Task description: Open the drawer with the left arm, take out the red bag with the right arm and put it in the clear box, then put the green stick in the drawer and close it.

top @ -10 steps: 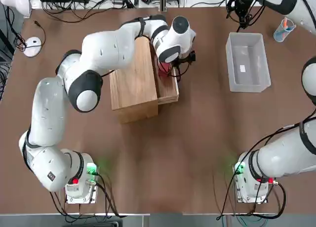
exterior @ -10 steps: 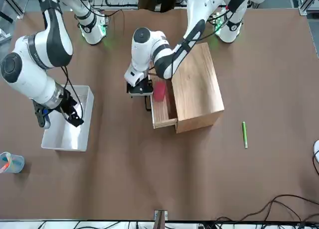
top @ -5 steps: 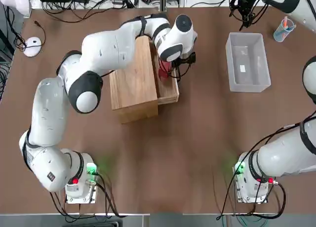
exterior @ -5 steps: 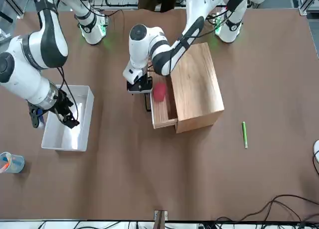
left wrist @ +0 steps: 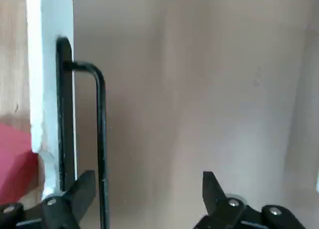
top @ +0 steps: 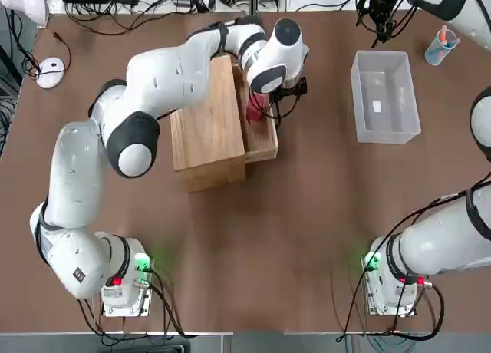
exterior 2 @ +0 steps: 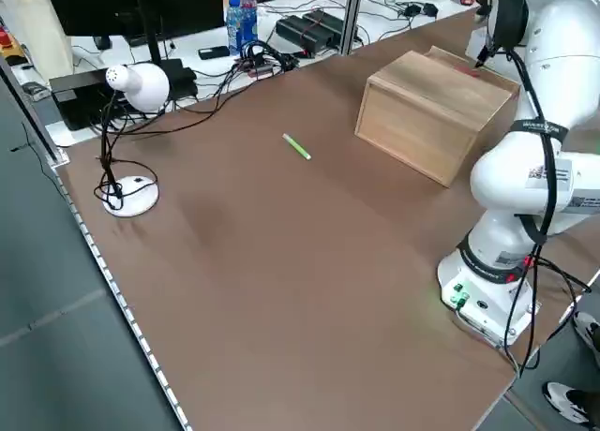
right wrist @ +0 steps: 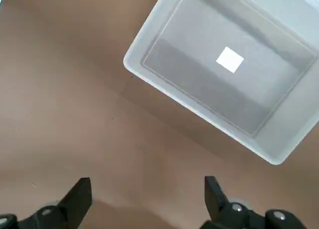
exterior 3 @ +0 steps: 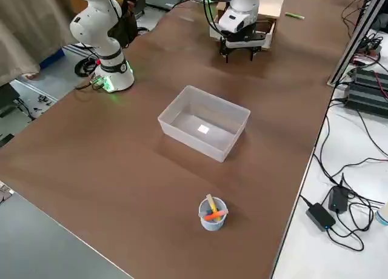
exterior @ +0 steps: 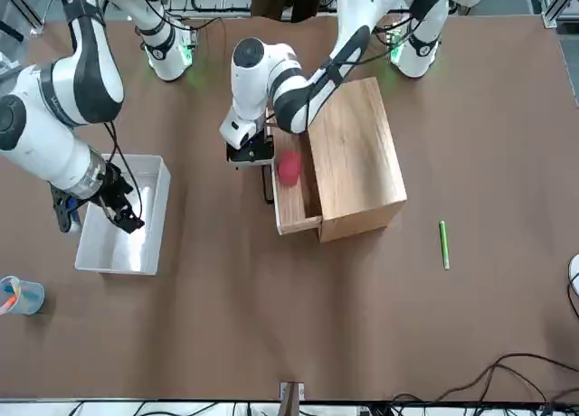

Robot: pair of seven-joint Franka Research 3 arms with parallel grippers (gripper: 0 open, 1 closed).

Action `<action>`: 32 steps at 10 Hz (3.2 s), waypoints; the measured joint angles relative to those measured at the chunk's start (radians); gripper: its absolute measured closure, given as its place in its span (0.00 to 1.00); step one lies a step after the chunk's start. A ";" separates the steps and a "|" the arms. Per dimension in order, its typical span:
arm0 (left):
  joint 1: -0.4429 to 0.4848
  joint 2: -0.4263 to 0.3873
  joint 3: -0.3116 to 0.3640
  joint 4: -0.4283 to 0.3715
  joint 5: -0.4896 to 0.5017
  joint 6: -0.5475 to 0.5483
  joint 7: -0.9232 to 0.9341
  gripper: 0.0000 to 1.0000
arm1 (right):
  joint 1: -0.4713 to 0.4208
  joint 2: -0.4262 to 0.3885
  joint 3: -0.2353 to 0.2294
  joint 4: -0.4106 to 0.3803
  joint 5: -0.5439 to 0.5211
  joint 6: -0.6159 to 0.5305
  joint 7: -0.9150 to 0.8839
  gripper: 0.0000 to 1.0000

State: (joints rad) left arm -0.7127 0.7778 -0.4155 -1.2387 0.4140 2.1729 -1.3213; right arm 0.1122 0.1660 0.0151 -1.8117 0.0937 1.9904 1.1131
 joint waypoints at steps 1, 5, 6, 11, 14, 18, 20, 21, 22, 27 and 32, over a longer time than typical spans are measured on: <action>0.012 -0.031 0.003 0.008 0.000 -0.049 0.000 0.01 | 0.003 0.000 0.004 0.001 0.001 -0.001 0.007 0.00; 0.165 -0.226 0.004 -0.034 -0.032 -0.373 0.133 0.00 | 0.185 0.000 0.020 0.007 0.006 0.011 0.385 0.00; 0.225 -0.268 0.004 -0.076 -0.061 -0.376 0.191 0.00 | 0.266 0.000 0.023 0.015 0.006 0.025 0.528 0.00; 0.524 -0.486 0.095 -0.402 -0.225 -0.269 0.565 0.01 | 0.594 0.027 0.027 0.019 0.005 0.076 1.131 0.00; 0.543 -0.564 0.337 -0.552 -0.415 -0.145 0.906 0.01 | 0.672 0.124 0.026 0.037 0.005 0.145 1.396 0.00; 0.545 -0.536 0.480 -0.727 -0.424 0.099 1.149 0.00 | 0.716 0.273 0.024 0.178 -0.002 0.153 1.505 0.00; 0.545 -0.463 0.524 -0.748 -0.425 0.173 1.237 0.00 | 0.717 0.300 0.022 0.190 -0.005 0.164 1.506 0.00; 0.546 -0.421 0.540 -0.746 -0.425 0.199 1.252 0.01 | 0.717 0.309 0.022 0.193 -0.014 0.165 1.506 0.00; 0.549 -0.381 0.555 -0.739 -0.425 0.215 1.266 0.01 | 0.717 0.318 0.021 0.194 -0.039 0.167 1.508 0.00; 0.602 -0.244 0.567 -0.687 -0.532 0.284 1.370 0.11 | 0.718 0.329 0.011 0.197 -0.075 0.183 1.510 0.00; 0.602 -0.186 0.567 -0.691 -0.534 0.307 1.370 0.27 | 0.731 0.380 0.012 0.198 -0.075 0.213 1.511 0.00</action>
State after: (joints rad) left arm -0.1103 0.5915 0.1517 -1.9299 -0.1202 2.4800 0.0489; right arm 0.8430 0.5458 0.0272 -1.6142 0.0186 2.2032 2.6237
